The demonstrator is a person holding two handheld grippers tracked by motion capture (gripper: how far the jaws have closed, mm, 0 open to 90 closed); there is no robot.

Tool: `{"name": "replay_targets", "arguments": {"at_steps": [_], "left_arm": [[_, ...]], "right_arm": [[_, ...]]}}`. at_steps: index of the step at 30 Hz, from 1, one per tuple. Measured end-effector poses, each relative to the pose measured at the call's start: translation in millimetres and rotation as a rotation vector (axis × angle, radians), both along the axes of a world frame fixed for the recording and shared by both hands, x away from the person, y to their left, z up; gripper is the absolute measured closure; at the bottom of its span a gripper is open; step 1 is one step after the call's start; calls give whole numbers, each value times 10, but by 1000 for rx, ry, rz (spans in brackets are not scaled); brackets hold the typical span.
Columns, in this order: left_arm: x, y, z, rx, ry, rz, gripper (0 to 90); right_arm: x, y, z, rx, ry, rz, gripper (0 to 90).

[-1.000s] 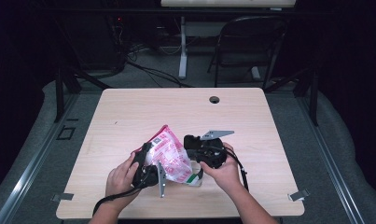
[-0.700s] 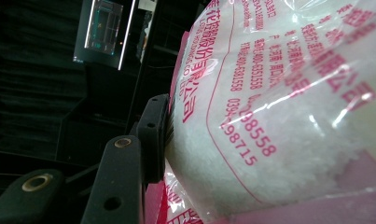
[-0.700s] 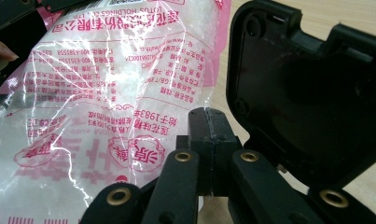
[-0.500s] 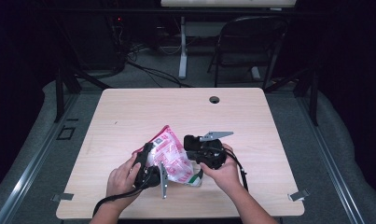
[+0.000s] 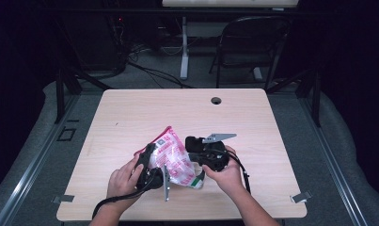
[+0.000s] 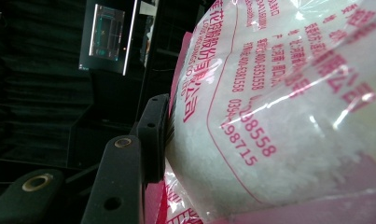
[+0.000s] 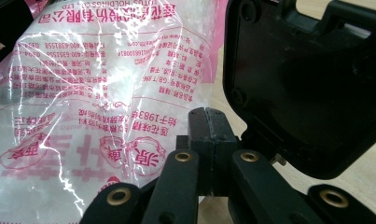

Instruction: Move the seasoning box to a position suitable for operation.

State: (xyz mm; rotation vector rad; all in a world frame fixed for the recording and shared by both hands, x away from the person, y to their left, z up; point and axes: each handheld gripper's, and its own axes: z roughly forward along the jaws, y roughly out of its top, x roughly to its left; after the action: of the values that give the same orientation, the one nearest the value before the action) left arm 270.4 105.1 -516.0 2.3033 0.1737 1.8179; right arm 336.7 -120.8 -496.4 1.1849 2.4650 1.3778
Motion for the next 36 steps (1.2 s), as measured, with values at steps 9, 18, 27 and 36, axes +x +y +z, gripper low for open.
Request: {"name": "replay_targets", "arguments": {"at_steps": [9,18,27,36], "left_arm": [[4,-16,27,12,-12,-6,587],[3,-26,42,18,-10,-6,587],[3,-38,54,19,-7,-4,587],[21,-60,64,17,-15,-30,587]], "right_arm": [[8,-5,-5,9,1,-6,900],[11,-9,-4,10,0,-4,900],[4,-19,-1,13,2,-9,900],[-10,-42,3,11,-4,-13,900]]}}
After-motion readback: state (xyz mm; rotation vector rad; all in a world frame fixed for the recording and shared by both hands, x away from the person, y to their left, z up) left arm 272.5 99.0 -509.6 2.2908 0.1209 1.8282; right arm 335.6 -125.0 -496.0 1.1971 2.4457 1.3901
